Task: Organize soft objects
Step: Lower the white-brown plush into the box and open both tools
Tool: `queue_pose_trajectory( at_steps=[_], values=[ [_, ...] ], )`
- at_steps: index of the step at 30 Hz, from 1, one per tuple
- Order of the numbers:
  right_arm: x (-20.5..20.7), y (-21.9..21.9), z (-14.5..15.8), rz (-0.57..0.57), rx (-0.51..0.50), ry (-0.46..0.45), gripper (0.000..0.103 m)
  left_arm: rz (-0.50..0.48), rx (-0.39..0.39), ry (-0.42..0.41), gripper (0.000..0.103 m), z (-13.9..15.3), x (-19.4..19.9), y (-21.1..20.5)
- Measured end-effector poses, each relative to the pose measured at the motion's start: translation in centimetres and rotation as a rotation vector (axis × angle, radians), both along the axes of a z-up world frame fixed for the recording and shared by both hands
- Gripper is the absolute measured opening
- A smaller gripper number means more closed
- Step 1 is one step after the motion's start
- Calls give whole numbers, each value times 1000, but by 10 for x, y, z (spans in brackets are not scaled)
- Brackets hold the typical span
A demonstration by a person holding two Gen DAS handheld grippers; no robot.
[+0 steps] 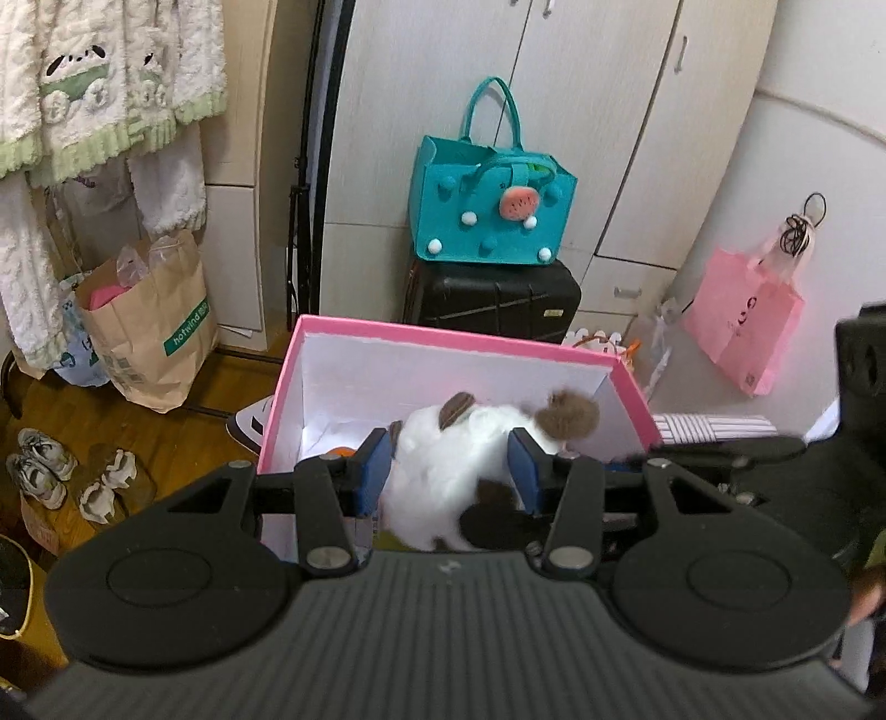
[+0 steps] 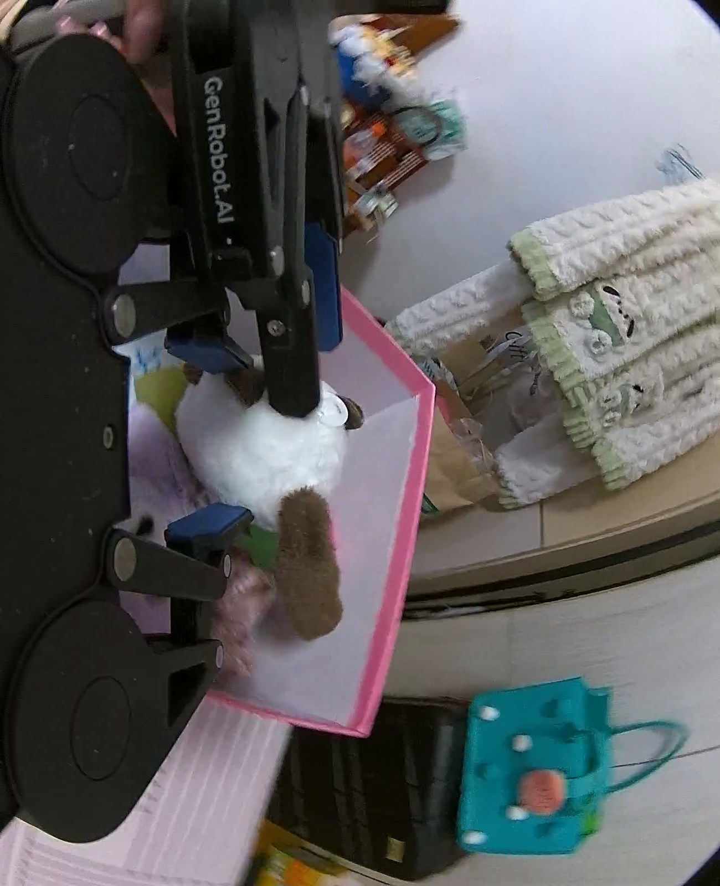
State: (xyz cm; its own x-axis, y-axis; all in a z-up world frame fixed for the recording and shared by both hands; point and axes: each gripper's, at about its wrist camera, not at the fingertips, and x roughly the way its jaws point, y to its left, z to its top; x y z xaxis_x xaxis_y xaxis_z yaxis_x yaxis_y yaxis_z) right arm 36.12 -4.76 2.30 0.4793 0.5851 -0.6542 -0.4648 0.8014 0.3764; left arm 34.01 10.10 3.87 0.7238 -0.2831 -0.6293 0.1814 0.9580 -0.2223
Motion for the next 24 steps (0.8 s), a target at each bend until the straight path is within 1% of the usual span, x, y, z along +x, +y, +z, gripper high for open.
queue_pose_trajectory(
  at_steps=[1,3,6,8,9,12,14,17,18,21,24],
  values=[
    [0,2,-2,-7,6,8,56,-2,2,0,45,0,1,0],
    [1,10,-5,-1,-12,-1,56,8,-1,11,45,-2,3,-1],
    [2,19,-2,13,-91,-27,56,23,8,33,45,-6,6,-1],
    [-3,20,2,1,-145,-66,57,38,35,15,45,-5,2,-1],
    [-7,18,5,-5,-156,-81,57,44,51,4,45,-3,-1,-2],
    [-20,5,17,-20,-137,-103,57,38,60,-11,46,3,-11,-1],
    [-31,-6,27,-32,-116,-123,58,34,52,-22,49,9,-21,0],
    [-51,-17,40,-36,-103,-173,60,24,65,-36,53,17,-35,-2],
    [-60,-21,44,-40,-99,-189,62,20,69,-39,56,19,-41,-4],
    [-84,-33,57,-55,-80,-222,62,2,55,-29,58,22,-56,-6],
    [-106,-42,66,-61,-102,-263,63,-19,31,-11,61,24,-71,-8]
  ],
)
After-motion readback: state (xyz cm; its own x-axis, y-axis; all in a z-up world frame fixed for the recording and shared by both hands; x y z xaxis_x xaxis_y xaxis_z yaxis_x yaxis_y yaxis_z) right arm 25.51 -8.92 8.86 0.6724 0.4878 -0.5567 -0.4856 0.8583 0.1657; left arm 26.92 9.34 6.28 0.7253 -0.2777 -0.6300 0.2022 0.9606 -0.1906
